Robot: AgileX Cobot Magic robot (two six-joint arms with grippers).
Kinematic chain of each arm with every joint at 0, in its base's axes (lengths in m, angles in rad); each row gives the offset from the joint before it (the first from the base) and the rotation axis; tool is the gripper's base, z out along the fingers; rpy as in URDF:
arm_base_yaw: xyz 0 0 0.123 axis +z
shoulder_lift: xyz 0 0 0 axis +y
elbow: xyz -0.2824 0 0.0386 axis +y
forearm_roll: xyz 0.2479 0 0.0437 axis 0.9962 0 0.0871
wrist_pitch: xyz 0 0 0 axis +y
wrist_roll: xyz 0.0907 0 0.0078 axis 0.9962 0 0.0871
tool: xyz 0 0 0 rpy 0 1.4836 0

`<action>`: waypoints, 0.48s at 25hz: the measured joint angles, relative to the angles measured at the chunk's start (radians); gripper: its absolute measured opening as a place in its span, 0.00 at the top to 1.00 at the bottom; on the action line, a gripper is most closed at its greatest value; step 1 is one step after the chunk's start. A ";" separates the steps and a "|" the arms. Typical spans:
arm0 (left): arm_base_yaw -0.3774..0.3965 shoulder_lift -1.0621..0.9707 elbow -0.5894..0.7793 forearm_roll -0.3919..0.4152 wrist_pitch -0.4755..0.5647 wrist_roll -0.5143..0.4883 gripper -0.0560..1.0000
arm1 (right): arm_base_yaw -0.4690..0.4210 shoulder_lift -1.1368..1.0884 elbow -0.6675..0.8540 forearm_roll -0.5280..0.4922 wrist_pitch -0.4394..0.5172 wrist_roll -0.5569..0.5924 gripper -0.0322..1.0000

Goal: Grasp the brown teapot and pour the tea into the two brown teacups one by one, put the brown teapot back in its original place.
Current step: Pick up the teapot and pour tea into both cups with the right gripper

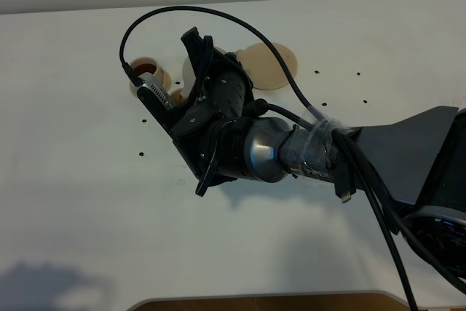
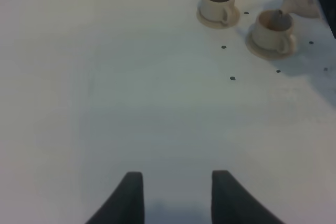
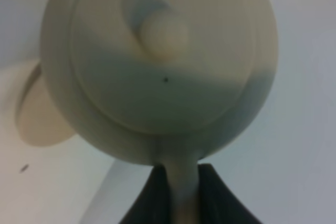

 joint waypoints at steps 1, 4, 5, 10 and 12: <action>0.000 0.000 0.000 0.000 0.000 0.000 0.63 | 0.002 0.000 0.000 -0.009 0.000 -0.004 0.88; 0.000 0.000 0.000 0.000 0.000 0.000 0.63 | 0.008 0.000 0.000 -0.046 -0.002 -0.022 0.88; 0.000 0.000 0.000 0.000 0.000 0.000 0.63 | 0.008 0.000 0.000 -0.057 -0.003 -0.029 0.88; 0.000 0.000 0.000 0.000 0.000 0.000 0.63 | 0.008 0.000 0.000 -0.080 -0.003 -0.058 0.88; 0.000 0.000 0.000 0.000 0.000 0.000 0.63 | 0.008 0.000 0.000 -0.080 -0.002 -0.076 0.88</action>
